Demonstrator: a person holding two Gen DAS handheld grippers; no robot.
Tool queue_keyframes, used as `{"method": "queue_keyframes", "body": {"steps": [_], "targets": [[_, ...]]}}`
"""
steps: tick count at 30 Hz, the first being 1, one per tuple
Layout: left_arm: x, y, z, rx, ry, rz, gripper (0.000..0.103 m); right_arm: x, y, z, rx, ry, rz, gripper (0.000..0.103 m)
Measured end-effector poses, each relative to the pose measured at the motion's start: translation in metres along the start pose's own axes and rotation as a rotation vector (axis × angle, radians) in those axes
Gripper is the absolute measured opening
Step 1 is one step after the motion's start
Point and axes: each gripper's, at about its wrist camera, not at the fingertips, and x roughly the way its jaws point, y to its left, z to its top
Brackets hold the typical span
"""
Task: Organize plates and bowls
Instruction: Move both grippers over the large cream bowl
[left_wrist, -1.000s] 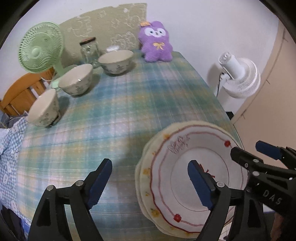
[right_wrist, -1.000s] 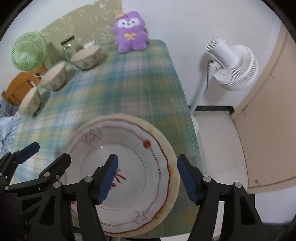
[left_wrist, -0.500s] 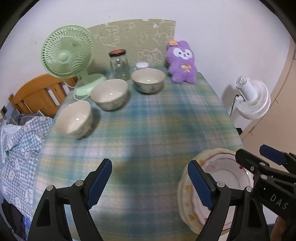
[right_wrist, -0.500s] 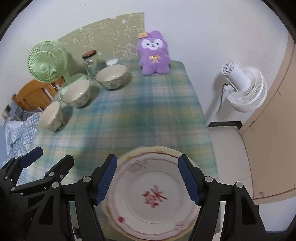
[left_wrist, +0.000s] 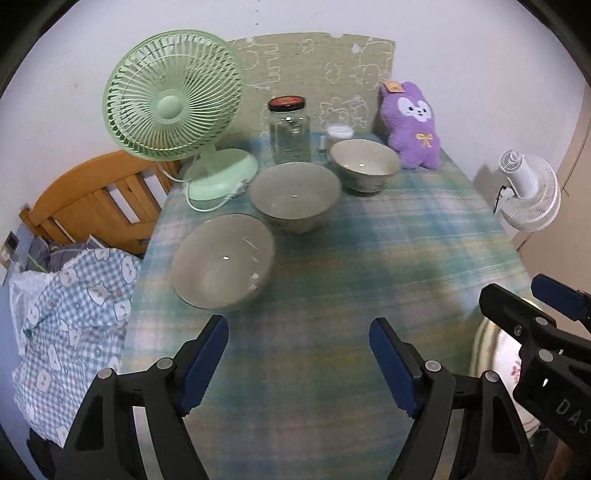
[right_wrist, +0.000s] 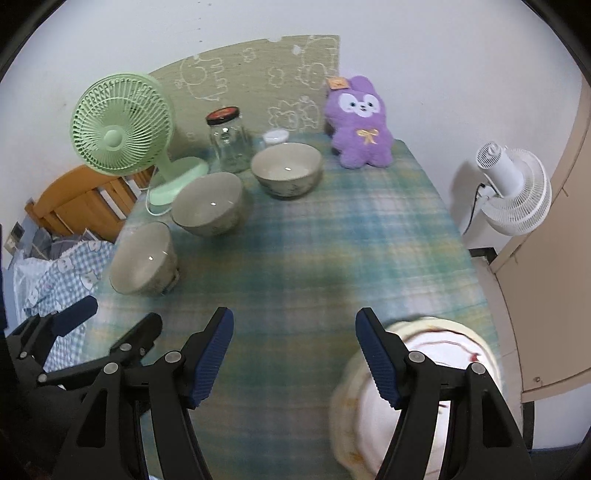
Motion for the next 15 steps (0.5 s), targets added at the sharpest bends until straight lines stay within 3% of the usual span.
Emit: {"method": "queue_keyframes", "body": {"steps": [9, 15], "targets": [[0.025, 0.058, 0.016, -0.02, -0.009, -0.011, 0.075, 0.03, 0.07, 0.017, 0.003, 0.003, 0.008, 0.069], [0.047, 0.081, 0.026, 0.0, -0.029, 0.044, 0.066, 0.057, 0.101, 0.03, 0.002, 0.015, 0.012, 0.068]]}}
